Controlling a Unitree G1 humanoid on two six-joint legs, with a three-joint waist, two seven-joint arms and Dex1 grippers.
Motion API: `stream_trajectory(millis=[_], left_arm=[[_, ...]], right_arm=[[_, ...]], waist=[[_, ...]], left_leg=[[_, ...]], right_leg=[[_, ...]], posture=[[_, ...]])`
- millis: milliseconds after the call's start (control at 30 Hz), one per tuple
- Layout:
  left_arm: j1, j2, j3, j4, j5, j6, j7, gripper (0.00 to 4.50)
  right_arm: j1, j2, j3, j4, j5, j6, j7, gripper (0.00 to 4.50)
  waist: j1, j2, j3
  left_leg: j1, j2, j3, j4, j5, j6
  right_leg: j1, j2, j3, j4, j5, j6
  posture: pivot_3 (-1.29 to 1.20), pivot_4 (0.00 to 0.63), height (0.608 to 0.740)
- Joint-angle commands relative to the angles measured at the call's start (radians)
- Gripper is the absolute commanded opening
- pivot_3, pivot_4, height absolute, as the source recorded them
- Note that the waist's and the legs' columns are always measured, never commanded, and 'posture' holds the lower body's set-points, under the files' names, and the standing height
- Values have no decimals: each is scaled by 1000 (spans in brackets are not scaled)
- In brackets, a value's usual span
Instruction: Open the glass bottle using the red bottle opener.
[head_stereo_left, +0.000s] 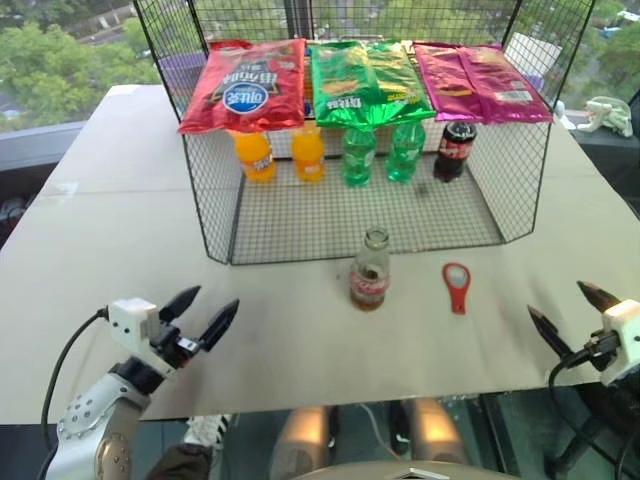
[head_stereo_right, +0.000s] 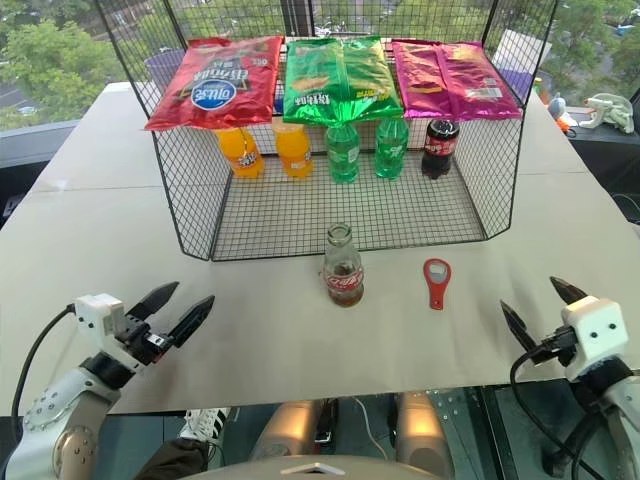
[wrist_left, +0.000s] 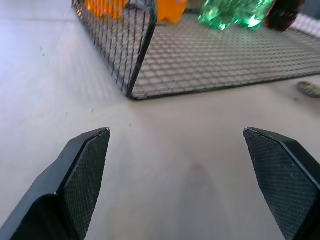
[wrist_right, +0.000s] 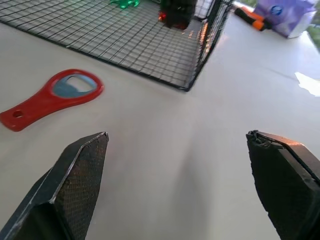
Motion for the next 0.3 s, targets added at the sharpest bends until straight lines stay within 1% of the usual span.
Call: stream_trajectory(millis=[33, 133, 300], left_arm=[[12, 22, 30, -41, -19, -58, -48, 4426], [25, 26, 14, -71, -26, -60, -65, 4426], [33, 19, 23, -80, -33, -70, -67, 4426]], right_arm=[[34, 21, -51, -35, 66, -70, 29, 4500], [66, 43, -43, -66, 93, -103, 44, 4500], [95, 59, -26, -121, 141, -120, 61, 4500]], waist=[[-1, 0, 0], [-1, 1, 0], [-2, 1, 0]], left_leg=[[0, 0, 0, 0, 0, 0], [0, 0, 1, -1, 0, 0], [1, 1, 1, -1, 0, 0]], right_leg=[[0, 0, 0, 0, 0, 0], [0, 0, 2, 0, 0, 0], [0, -1, 3, 0, 0, 0]], posture=[[0, 150, 740], [0, 150, 740], [0, 150, 740]])
